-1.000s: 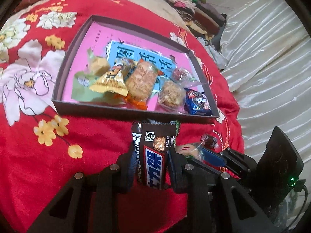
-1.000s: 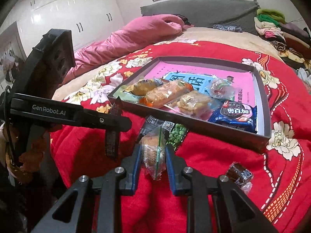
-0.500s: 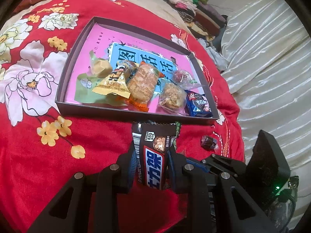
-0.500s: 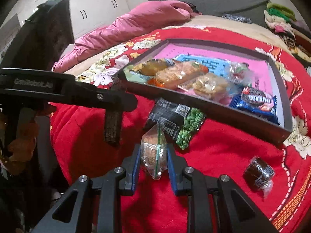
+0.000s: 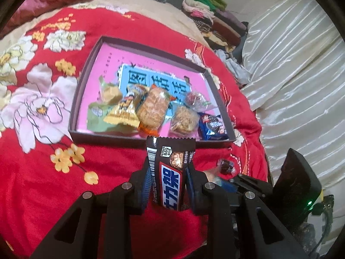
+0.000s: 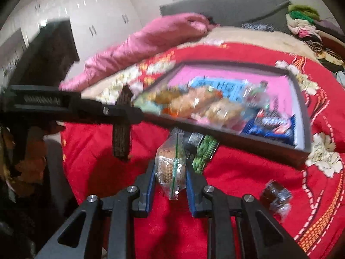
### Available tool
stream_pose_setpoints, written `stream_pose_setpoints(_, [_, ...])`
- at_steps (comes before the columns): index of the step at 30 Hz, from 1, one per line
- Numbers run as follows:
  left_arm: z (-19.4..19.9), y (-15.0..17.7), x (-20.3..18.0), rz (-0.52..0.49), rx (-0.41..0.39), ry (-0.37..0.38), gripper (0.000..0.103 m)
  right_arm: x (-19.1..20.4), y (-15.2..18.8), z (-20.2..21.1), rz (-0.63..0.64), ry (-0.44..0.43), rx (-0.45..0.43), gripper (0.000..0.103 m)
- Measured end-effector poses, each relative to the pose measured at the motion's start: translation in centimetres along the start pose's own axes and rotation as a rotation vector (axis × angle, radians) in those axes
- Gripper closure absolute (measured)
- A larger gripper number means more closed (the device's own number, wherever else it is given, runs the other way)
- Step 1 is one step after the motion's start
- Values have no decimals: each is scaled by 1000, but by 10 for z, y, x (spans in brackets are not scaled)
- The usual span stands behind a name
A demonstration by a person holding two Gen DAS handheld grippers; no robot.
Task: Organize snacks
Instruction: 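Lift both held snacks and lower them into the tray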
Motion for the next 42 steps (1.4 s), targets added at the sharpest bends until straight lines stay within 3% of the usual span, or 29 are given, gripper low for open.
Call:
stream_pose_setpoints(6, [10,-9,-7,-21,-36,-5,74,-14,-23,25,-33,25,-144,78])
stream_pose_setpoints(11, [14,-16,-13,-47,-61,-22,74,-27,-34,35,-63,55,-193,78])
stream_pose_setpoints(25, [14,-30,-32,-116,-102,-68,74,-50,-48,47,-89,117,-261,78])
stream_pose_setpoints(42, [0,-44,-48,-159,-110,-86,74,-61,-64,51,-103,127,-317,78])
Point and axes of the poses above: each gripper's, at about its wrist camera, not at the fingertips, and z roughly against the way its jaws point, x to its left, y to its underside, the point moved 6 cm from there along -z, roughly the way its jaws point, and after that the axes turned 9 degrees about -x, right-handed, at the moved point
